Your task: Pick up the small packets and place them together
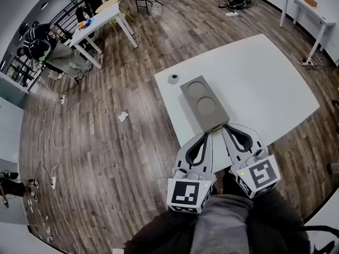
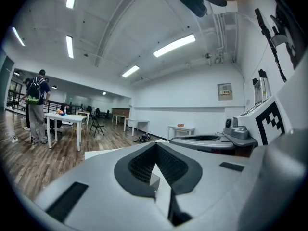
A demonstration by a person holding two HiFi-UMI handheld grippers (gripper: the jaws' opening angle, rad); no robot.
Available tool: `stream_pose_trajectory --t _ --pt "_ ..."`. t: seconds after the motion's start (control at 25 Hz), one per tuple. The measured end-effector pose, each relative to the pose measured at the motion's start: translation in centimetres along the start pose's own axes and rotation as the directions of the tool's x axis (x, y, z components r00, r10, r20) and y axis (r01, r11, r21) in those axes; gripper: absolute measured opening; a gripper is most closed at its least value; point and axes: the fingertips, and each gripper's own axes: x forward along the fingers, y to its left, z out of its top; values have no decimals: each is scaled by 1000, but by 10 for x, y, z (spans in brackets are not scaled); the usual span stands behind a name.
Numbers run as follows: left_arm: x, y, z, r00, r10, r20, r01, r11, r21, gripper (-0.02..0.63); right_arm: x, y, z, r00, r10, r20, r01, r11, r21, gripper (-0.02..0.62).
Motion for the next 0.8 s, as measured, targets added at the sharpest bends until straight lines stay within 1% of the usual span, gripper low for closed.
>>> stream_pose_trajectory --t 0.12,0.24,0.36,0.44,0.52,0.6,0.8 --pt "0 4 -7 1000 1 -10 -1 1000 -9 3 6 1 -3 1000 1 -2 -1 1000 1 3" --pt "1 2 -26 1000 -3 -19 2 1000 -9 3 4 3 -23 1000 0 -9 0 1000 6 4" --pt "5 5 -57 999 -3 -34 2 1000 -18 3 8 5 -68 999 1 -47 0 1000 16 3" --pt "7 9 -82 998 -4 -55 2 1000 -28 3 12 9 -110 995 6 -99 -3 999 33 4" --pt "5 10 -100 996 -9 -84 6 999 -36 3 14 12 -140 990 5 -143 3 999 54 4" --pt "5 10 -103 995 -17 -102 14 999 -34 3 15 11 -147 987 -1 -159 13 997 73 4" --pt "1 12 -79 994 -19 -103 18 1000 -14 3 17 11 -127 989 -17 -149 30 996 90 4"
